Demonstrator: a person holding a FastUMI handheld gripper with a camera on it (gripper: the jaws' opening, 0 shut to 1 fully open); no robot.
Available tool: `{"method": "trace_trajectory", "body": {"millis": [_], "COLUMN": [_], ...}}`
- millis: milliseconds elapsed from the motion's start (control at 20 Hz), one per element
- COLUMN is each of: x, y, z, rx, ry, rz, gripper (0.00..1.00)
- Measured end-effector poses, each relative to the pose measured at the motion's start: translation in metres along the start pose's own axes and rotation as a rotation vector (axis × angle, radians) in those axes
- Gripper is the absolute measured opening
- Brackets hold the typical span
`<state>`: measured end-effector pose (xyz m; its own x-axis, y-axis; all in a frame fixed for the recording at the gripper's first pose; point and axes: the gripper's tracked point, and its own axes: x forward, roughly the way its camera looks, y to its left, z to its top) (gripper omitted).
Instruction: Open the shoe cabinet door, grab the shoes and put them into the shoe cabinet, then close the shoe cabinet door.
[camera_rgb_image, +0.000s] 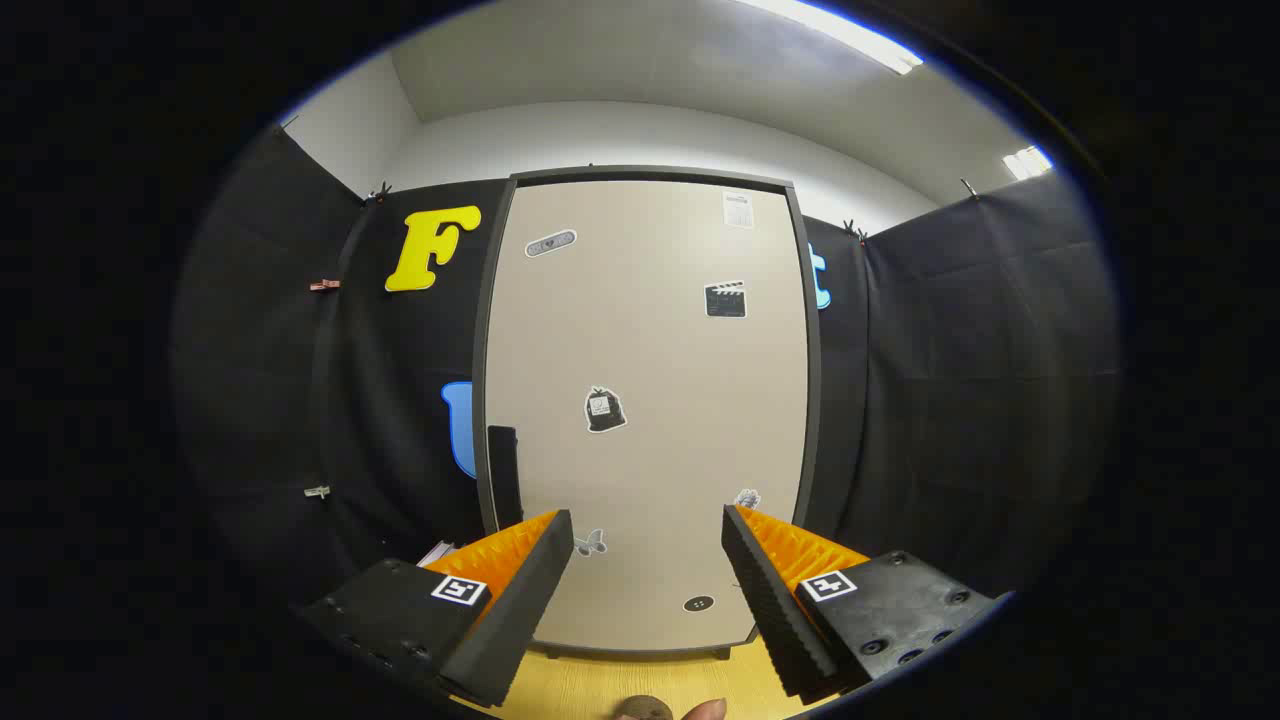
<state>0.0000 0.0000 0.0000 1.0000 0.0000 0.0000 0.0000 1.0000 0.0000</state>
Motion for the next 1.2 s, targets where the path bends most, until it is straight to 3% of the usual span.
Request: {"method": "trace_trajectory", "body": {"millis": [1200], "x": [-0.0002], "y": [0.0025], "z": [0.0002], "rx": [0.022], "ry": [0.000], "rz": [0.000], "gripper": [0.97]}}
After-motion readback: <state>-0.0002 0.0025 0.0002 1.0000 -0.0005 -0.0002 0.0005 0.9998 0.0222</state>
